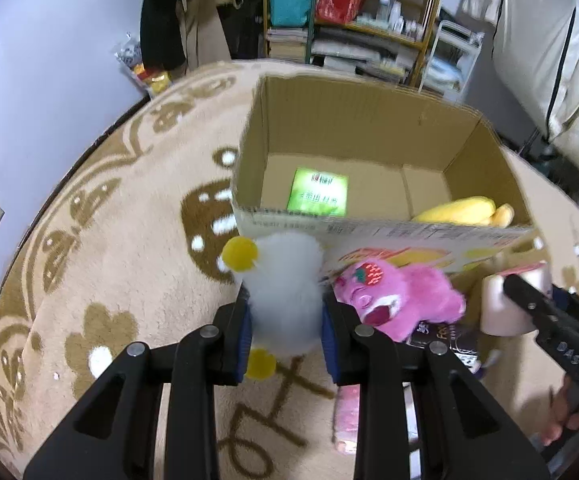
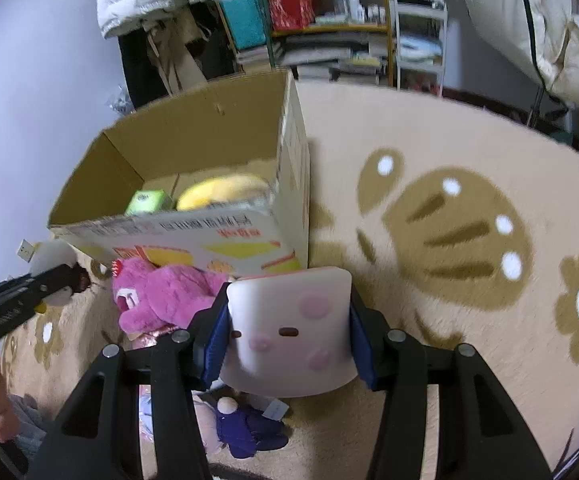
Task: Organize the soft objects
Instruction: 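Lift the white plush with the left tool while the right tool carries the pink cube over the box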
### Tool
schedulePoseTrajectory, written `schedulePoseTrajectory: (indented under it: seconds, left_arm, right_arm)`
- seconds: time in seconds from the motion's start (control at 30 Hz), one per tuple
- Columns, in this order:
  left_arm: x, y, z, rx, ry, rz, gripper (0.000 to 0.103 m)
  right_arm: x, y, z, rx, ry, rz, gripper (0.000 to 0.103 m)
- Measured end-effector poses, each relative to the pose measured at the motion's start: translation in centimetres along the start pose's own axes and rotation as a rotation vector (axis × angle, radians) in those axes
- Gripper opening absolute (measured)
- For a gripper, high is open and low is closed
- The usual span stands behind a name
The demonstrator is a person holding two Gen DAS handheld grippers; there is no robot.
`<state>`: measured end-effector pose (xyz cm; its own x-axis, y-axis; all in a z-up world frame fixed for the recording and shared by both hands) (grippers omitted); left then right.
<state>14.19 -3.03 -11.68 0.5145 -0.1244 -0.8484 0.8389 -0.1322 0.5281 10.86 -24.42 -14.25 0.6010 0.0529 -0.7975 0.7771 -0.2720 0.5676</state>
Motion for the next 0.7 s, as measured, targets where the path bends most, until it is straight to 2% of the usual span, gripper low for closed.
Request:
schedulePoseTrajectory:
  seconds: [0.37, 0.53, 0.7]
  left_arm:
    - [-6.9, 1.8, -0.7, -0.024, 0.005, 0.205, 0.028]
    - [-9.0, 2.6, -0.7, 0.0, 0.024, 0.3, 0.028]
    - [-10.5, 3.6, -0.3, 0.021, 0.024, 0.376, 0.028]
  right_arm:
    - [-6.2, 2.4, -3.1, -0.102, 0.03, 0.25, 0.054]
    - [-7.8, 3.0, -4.6, -0.149, 0.043, 0.332, 0.054]
    - [-8.3, 3.7, -5.7, -0.177, 0.056, 0.378, 0.054]
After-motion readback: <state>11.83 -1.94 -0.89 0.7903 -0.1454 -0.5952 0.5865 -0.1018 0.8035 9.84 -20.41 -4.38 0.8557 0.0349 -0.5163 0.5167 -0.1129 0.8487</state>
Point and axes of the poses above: each gripper's, at about its wrist camera, not at the fingertips, and x roughly the way its jaws point, z to its right, y to its top, the point moved 5 cm from there along x, roughly the way its jaws point
